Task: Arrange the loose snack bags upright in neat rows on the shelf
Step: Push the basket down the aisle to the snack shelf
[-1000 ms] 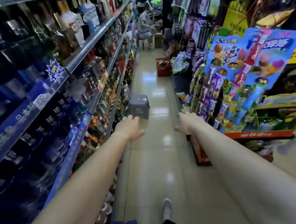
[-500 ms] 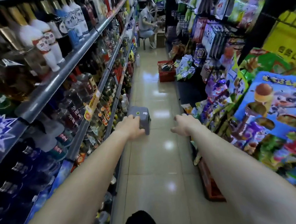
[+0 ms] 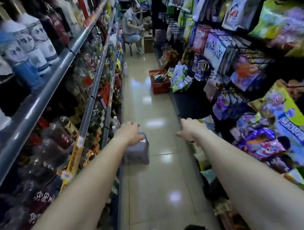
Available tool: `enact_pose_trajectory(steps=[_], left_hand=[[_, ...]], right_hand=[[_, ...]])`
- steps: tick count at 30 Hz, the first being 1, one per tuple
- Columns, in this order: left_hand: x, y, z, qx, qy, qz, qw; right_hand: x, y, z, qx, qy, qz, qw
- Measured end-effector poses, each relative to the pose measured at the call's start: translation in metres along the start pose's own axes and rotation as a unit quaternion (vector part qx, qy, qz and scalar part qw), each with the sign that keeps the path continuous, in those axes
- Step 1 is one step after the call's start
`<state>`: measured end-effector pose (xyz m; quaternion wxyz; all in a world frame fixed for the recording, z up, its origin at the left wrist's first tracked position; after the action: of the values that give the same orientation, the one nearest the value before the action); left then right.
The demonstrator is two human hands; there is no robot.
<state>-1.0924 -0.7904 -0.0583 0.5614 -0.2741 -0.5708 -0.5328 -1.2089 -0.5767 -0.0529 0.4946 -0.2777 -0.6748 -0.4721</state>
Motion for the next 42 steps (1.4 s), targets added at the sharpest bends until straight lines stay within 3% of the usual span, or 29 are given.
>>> enact_pose_trajectory(steps=[9,20,30,42], left_hand=[[0.044,-0.183,-0.020,-0.018,-0.029,-0.019,0.999],[0.113,-0.421,0.006,0.002,-0.017,-0.026,1.000],[0.158,-0.595,0.018,-0.002,-0.024,-0.041,0.999],[0.215,-0.821,0.010,-0.066,-0.029,-0.051,0.996]], right_hand=[[0.039,-0.179,-0.021,-0.004,-0.023,-0.025,0.999],[0.130,-0.421,0.034,-0.006,-0.049,-0.040,0.998],[0.187,-0.578,0.066,-0.024,-0.075,-0.044,0.996],[0.249,-0.771,0.082,-0.083,-0.084,-0.057,0.991]])
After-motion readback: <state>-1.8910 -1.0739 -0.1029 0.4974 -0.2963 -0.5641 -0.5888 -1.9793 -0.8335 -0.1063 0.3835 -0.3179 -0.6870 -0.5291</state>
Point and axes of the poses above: each hand's wrist, its own y-axis away from the middle knuckle, its own x-axis out of the back of the hand, z = x × y, the point moved 5 cm from there along -y, towards the middle knuckle, and after that the axes turned 5 degrees about -x, right-handed, at the moved point
